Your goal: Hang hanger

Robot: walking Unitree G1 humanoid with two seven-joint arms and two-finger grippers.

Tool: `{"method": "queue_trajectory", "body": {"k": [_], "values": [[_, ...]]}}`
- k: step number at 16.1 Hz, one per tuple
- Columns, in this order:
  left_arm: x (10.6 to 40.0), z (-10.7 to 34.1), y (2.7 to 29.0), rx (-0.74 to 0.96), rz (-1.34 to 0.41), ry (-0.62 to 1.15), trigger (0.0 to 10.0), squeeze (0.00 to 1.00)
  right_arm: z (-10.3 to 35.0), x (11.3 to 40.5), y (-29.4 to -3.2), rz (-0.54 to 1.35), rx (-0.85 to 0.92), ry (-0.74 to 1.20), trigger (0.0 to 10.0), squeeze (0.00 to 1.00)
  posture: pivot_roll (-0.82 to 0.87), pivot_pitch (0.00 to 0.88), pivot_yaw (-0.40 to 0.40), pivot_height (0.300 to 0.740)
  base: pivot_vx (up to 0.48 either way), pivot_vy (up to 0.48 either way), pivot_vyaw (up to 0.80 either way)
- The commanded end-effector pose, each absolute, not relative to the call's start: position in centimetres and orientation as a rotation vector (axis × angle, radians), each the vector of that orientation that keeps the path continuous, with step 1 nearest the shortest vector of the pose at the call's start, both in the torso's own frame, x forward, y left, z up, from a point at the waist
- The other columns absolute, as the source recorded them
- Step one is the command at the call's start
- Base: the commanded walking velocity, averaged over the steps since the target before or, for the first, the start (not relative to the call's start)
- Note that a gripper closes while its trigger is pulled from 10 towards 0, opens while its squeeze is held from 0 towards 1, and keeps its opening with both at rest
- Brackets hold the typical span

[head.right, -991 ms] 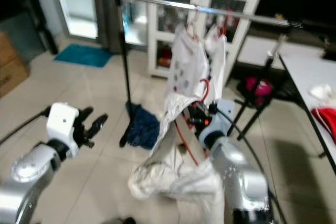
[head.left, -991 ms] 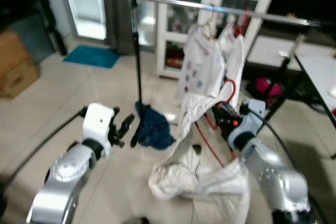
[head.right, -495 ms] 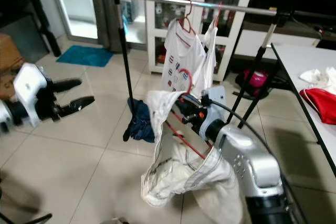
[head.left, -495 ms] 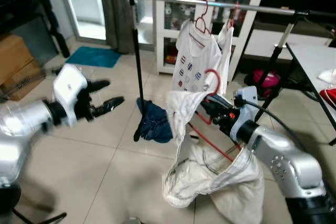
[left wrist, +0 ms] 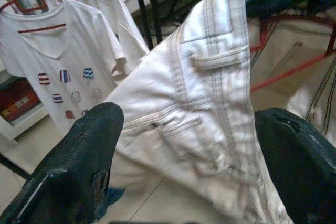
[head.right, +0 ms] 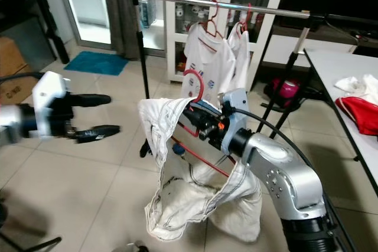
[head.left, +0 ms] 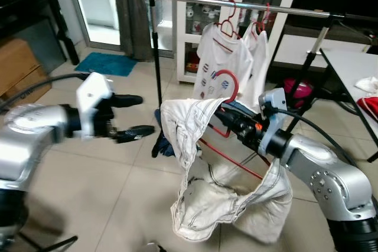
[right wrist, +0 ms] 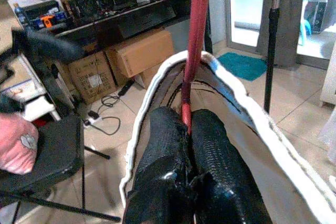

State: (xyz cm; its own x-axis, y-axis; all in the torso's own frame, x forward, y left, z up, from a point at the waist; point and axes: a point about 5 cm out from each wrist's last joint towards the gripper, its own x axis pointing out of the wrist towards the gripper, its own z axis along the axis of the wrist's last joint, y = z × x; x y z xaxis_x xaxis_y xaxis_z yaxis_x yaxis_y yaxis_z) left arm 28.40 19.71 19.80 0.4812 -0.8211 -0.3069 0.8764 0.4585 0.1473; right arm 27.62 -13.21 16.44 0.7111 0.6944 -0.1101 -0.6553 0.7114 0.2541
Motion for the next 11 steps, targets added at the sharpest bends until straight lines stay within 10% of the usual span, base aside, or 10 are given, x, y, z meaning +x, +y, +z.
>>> {"method": "queue_trajectory", "body": {"k": [1,10,11], "values": [[28.0,19.1,18.7,0.305,-1.053,0.217,10.0,0.00,18.3,28.1,-13.4,0.735,0.199,0.132,10.0,0.00,-0.02,0.001,0.007,0.740,0.000,0.000,0.00],[29.7,13.6,13.1,0.151,-0.747,0.143,10.0,0.00,19.4,28.4,-11.6,0.669,0.318,0.124,10.0,0.00,-0.05,0.000,0.008,0.740,0.000,0.000,0.00],[30.0,13.2,12.7,0.156,-0.743,0.139,8.4,0.00,19.5,28.2,-11.3,0.675,0.330,0.122,10.0,0.00,-0.05,0.000,0.011,0.740,0.000,0.000,0.00]]}}
